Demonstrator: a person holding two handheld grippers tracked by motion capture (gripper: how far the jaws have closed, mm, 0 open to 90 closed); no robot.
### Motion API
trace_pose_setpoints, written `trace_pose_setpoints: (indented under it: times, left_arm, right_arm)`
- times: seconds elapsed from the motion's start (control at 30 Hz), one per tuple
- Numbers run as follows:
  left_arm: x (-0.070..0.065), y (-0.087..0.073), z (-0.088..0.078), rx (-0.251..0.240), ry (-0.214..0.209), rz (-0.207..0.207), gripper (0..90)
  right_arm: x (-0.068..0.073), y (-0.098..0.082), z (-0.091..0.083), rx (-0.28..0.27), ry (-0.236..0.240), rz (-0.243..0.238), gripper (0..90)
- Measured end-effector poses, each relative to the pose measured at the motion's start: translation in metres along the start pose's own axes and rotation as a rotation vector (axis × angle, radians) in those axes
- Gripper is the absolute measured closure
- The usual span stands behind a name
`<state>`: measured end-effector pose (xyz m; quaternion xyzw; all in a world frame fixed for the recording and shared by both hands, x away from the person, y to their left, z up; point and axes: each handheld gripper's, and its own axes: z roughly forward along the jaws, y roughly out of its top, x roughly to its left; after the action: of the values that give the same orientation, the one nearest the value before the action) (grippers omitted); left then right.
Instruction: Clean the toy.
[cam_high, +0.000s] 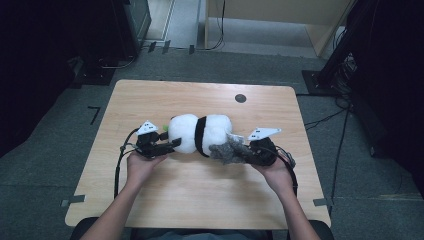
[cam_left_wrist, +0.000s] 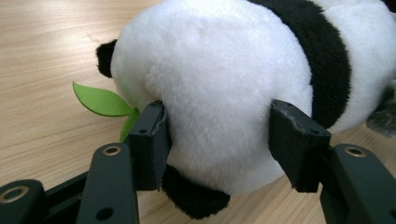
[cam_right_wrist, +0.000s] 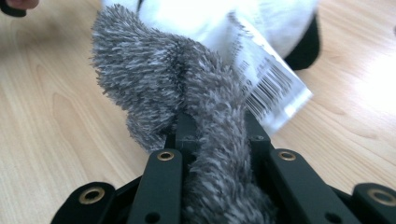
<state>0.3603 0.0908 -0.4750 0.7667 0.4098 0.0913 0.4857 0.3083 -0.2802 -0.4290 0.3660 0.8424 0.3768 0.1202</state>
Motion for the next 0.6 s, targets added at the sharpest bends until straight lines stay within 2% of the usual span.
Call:
trace_pose_setpoints:
  times: [0.23, 0.6]
  left_arm:
    - [0.000, 0.000, 0.000, 0.000, 0.000, 0.000, 41.7]
    - [0.000, 0.000, 0.000, 0.001, -0.001, -0.001, 41.7]
  right_arm:
    - [-0.018, -0.006, -0.013, -0.032, -0.056, 0.061, 75.0]
    - [-0.047, -0.010, -0.006, -0.072, -0.116, 0.148, 75.1]
